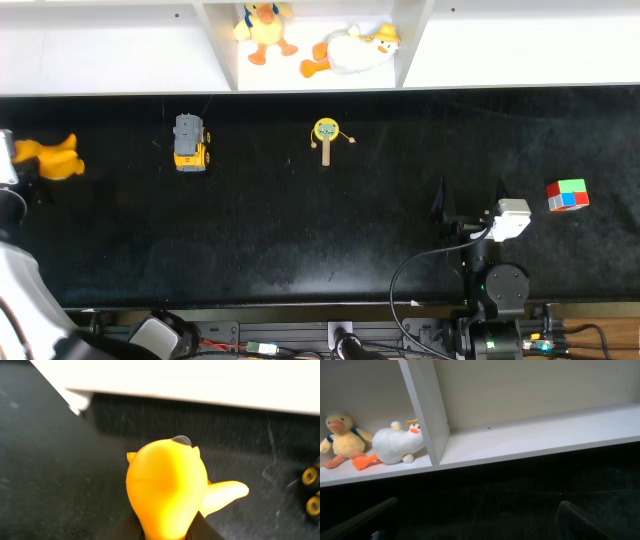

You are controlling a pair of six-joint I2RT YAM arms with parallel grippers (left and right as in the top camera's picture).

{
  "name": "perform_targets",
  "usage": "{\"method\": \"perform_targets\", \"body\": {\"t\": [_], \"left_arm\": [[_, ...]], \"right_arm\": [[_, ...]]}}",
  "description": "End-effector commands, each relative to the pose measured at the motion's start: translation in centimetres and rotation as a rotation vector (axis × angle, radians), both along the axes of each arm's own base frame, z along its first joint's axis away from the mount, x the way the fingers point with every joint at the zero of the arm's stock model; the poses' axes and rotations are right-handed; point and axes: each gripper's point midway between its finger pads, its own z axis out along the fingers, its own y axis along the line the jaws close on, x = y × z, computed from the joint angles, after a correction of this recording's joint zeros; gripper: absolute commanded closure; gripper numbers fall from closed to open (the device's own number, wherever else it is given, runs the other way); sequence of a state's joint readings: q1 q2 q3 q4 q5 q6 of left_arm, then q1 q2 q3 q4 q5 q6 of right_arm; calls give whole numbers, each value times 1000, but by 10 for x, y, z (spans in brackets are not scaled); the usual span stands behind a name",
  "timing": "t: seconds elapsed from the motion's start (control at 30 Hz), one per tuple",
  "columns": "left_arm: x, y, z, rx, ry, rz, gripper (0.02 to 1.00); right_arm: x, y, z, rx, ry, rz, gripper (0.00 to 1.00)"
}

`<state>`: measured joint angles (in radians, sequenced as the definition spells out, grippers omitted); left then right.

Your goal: Store Toys

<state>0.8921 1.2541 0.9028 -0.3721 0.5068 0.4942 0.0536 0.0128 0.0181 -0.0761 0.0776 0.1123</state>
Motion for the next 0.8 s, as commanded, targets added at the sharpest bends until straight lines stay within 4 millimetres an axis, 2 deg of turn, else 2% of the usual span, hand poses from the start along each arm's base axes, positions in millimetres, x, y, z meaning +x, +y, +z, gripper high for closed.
{"method": "perform_targets", "body": {"t": [0.03,0.1,0.23,0.37,0.47,0.57,0.8], "left_arm": [[-4,-5,31,-34,-86,84,871],[-7,-5,36,-39,-89,138,866],[2,-20,41,-53,-102,127,853],[20,-31,38,-49,-76,164,853],[41,-36,32,-47,-47,195,853],[60,-33,32,-39,-31,216,853],[96,-12,37,-71,11,254,864]], "right_arm": [[0,1,-4,7,1,5,5],[0,1,-4,7,1,5,5],[0,1,-4,7,1,5,5],[0,1,-4,7,1,5,7],[0,1,-4,7,1,5,7],[0,1,-4,7,1,5,7],[0,1,-4,7,1,5,5]]}}
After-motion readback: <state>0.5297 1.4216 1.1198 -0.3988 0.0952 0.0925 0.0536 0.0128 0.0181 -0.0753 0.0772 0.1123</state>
